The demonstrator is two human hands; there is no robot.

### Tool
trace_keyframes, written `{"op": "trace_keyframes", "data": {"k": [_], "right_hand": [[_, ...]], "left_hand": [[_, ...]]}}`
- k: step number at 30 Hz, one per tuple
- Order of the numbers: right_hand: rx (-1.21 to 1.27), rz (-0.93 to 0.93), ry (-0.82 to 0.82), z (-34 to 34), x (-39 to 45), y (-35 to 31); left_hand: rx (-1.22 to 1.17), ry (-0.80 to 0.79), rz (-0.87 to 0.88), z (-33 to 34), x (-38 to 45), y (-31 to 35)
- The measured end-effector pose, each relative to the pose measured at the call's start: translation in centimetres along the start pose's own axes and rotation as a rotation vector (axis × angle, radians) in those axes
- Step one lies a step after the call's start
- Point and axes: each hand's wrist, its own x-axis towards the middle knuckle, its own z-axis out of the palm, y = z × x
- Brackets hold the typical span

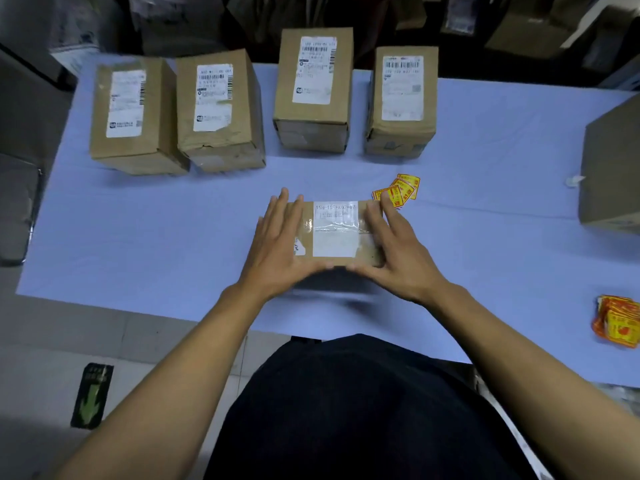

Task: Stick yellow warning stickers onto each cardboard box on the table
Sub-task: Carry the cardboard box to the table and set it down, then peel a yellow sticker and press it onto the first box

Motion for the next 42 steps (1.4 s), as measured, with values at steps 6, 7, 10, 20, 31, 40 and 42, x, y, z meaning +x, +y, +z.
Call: {"op": "trace_keyframes", "data": {"k": [6,7,10,20,31,40,42], "right_hand": [[-0.382,-0.12,-0.136,-1.9,1.8,0.5],[-0.384,-0.123,-0.129,-1.8,2.0,0.4],[-0.364,-0.128,-0.109,-1.3,2.6,0.6],[-0.21,-0.137,-0.085,-0.6,5.0,0.6],[-0.212,-0.126,-0.046,-0.2,5.3,1.0],[0.171,0.352,0.322,-0.6,4.1,4.9],[0.2,0.526,0.293,-0.4,5.2,5.8]], "left_hand": [[0.371,-0.223,0.209,-1.1,2.4,0.1],[0.359,-0.226,0.207,-1.1,2.6,0.1],[0.323,-0.221,0.207,-1.3,3.1,-0.2],[0.302,-0.16,0.161,-2.2,4.5,-1.3],[0.36,-0.093,0.149,-1.1,5.2,-0.6],[0.321,0.056,0.08,0.2,7.6,2.9],[0.348,0.039,0.058,1.4,8.6,4.0]]}}
